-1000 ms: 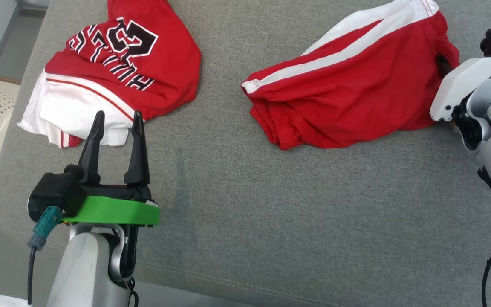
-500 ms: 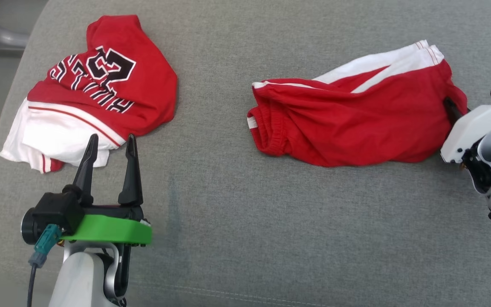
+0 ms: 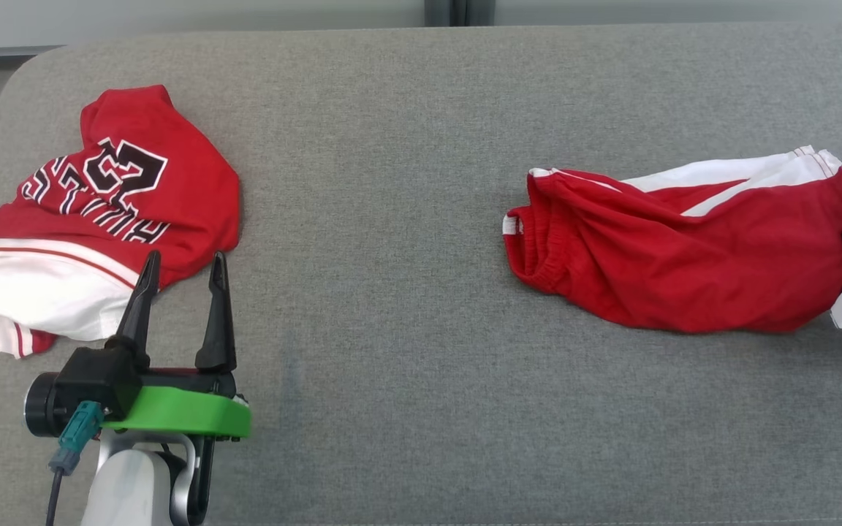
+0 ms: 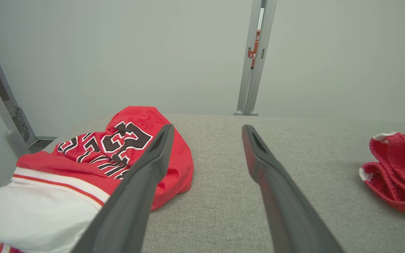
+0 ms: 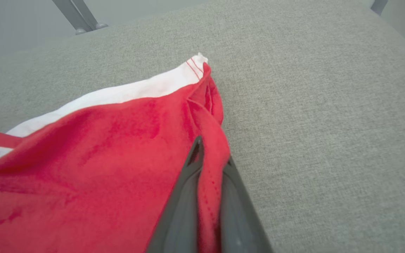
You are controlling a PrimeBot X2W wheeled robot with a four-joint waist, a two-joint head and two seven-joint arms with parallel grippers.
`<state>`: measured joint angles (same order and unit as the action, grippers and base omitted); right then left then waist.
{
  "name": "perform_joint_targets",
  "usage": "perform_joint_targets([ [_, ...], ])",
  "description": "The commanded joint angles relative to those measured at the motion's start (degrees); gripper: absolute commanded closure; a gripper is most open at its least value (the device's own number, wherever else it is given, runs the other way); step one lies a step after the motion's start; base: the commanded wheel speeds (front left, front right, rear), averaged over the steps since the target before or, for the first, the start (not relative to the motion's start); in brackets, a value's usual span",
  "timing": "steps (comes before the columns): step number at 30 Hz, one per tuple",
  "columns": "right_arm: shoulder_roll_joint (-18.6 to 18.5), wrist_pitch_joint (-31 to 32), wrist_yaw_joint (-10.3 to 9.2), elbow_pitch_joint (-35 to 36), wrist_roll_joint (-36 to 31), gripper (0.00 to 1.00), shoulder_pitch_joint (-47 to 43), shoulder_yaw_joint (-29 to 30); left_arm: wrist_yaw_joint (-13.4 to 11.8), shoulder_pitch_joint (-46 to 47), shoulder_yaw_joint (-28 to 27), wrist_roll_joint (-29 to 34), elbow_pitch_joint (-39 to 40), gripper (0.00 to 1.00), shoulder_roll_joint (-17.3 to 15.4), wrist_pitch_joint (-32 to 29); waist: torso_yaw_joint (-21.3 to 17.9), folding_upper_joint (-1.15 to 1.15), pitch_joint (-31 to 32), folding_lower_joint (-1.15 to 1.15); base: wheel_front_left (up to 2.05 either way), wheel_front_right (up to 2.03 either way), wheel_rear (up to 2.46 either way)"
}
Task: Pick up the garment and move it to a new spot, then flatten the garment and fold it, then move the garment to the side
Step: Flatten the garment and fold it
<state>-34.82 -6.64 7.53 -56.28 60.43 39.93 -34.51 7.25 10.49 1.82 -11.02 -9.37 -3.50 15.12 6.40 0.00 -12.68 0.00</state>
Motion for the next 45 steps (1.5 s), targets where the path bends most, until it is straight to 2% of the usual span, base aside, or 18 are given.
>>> perform_joint_targets([
  [1, 0.5, 0.1, -0.08, -0.1, 0.6, 1.00, 0.0, 0.1, 0.1, -1.2, -0.2, 0.3, 0.1, 0.00, -0.5, 0.0, -0.7, 0.00, 0.3, 0.00, 0.00, 0.00, 0.00],
  [11, 3.4, -1.1, -0.07, 4.8, -0.4, 1.00, 2.5, -2.0, 0.2, -1.9, -1.0, 0.3, -0.8, 0.00, -0.3, 0.0, -1.6, 0.00, 2.7, 0.00, 0.00, 0.00, 0.00],
  [25, 7.6, -2.8, -0.04, 21.9, -3.7, 1.00, 1.4, -7.7, 0.3, -3.2, -1.2, -0.2, 0.1, 0.00, 0.1, 0.0, -0.9, 0.00, 3.6, 0.00, 0.00, 0.00, 0.00],
  [28, 8.9, -3.3, -0.04, 25.3, -5.6, 1.00, -0.4, -9.1, 0.3, -3.3, -1.1, -0.5, 0.0, 0.00, 0.2, 0.0, -0.2, 0.00, 3.3, 0.00, 0.00, 0.00, 0.00],
  [29, 9.0, -3.8, -0.04, 26.6, -8.8, 1.00, -1.5, -10.2, 0.3, -3.2, -1.1, -0.5, -0.1, 0.00, 0.3, 0.0, 0.2, 0.00, 3.2, 0.00, 0.00, 0.00, 0.00],
  [34, 11.8, -4.5, -0.04, 28.1, -12.3, 1.00, -6.5, -11.2, 0.3, -3.0, -0.6, -0.8, -0.1, 0.00, 0.4, 0.0, 1.2, 0.00, 2.7, 0.00, 0.00, 0.00, 0.00],
  [39, 14.8, -5.6, -0.04, 26.5, -14.6, 1.00, -9.7, -10.7, 0.3, -2.1, -0.5, -1.1, -0.6, 0.00, 0.5, 0.0, 1.6, 0.00, 2.1, 0.00, 0.00, 0.00, 0.00],
  [41, 15.7, -6.3, -0.04, 26.3, -15.4, 0.00, -9.9, -10.3, 0.3, -1.8, -0.4, -1.2, -0.9, 0.00, 0.5, 0.0, 1.5, 0.00, 2.1, 0.00, 0.00, 0.00, 0.00],
  [45, 16.1, -7.7, -0.04, 26.7, -16.3, 0.00, -10.3, -7.4, 0.3, -1.9, -0.5, -1.1, -1.3, 0.00, 0.5, 0.0, 1.0, 0.00, 2.6, 0.00, 0.00, 0.00, 0.00],
])
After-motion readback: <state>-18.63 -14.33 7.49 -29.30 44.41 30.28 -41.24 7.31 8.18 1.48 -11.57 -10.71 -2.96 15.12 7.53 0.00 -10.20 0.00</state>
